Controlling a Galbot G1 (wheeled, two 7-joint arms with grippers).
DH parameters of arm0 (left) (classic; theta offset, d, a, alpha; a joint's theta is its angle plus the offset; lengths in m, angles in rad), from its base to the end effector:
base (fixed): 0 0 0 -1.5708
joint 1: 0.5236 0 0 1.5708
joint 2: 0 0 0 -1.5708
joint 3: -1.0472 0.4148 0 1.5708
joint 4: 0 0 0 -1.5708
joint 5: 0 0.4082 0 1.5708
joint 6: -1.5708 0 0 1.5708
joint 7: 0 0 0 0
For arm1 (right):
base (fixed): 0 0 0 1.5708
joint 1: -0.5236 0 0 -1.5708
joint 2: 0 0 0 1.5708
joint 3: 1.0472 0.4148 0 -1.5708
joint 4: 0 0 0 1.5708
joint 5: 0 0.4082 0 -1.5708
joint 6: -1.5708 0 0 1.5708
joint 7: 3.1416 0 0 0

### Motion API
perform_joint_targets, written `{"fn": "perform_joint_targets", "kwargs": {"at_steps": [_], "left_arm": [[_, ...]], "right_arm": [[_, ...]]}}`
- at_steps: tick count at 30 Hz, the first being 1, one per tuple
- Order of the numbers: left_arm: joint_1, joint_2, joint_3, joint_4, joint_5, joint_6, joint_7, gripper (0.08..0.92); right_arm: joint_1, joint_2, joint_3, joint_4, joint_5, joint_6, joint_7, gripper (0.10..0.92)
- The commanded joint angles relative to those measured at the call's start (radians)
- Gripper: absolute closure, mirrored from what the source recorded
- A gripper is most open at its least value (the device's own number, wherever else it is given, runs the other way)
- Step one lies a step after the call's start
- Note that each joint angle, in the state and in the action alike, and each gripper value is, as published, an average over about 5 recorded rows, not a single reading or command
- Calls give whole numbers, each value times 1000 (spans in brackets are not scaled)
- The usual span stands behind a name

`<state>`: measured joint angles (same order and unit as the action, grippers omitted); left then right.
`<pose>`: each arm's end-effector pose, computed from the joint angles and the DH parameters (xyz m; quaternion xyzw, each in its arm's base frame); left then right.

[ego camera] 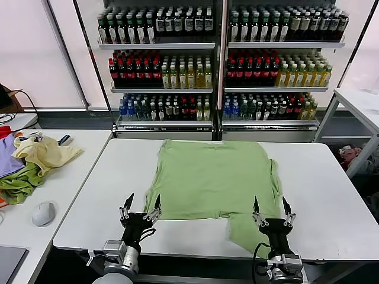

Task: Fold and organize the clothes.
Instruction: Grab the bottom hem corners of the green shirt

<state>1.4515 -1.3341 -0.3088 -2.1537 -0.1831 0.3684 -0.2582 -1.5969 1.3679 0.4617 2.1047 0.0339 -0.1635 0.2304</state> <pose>0.2267 -0.0260 -0.3165 -0.0324 -0.9922 -0.0074 0.1201 0.1908 -0.0204 -0.3599 -0.0407 -0.9930 0.0706 0.0860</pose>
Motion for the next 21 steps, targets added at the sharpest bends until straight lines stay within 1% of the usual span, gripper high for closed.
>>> {"fn": "perform_joint_targets", "kwargs": {"at_steps": [1, 7, 14, 21], "left_arm": [[-11, 25, -1, 6, -39, 140, -9, 177], [-36, 59, 6, 47, -99, 203, -63, 177], [-63, 94, 30, 66, -134, 214, -87, 177], [-115, 83, 61, 130, -128, 214, -141, 177]], "right_arm": [[-16, -6, 6, 12, 0, -108, -2, 203], [-64, -9, -3, 13, 6, -155, 11, 203], [-118, -2, -9, 32, 15, -201, 31, 203], [-137, 6, -19, 24, 68, -203, 28, 203]]}}
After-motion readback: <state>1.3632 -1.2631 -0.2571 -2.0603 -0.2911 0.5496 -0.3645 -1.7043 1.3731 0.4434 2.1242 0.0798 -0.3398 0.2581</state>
